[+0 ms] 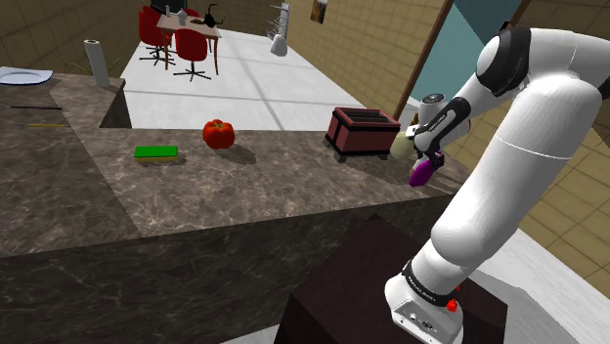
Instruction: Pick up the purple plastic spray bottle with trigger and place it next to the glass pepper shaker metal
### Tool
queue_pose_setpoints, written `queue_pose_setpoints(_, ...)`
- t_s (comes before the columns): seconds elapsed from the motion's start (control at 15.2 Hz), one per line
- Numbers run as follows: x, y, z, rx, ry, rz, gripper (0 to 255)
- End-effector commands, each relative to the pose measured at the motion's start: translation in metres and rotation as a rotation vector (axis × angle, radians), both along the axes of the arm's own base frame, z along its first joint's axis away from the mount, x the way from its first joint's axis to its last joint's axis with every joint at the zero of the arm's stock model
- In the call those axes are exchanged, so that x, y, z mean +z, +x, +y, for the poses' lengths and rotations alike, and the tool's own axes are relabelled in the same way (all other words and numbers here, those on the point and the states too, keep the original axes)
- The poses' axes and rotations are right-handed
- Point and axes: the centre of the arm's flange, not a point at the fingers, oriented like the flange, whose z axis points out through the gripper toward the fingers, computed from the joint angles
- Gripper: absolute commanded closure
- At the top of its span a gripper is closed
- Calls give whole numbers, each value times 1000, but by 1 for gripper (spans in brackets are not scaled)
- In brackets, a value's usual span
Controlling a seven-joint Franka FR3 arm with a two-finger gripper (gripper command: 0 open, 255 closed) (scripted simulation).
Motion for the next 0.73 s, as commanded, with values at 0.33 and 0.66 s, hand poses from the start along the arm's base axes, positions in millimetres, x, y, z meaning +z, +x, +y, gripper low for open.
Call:
queue_pose_setpoints(0.33,43,12,23,0,0,0,0)
queue_pose_setpoints(0.66,43,12,23,0,0,0,0)
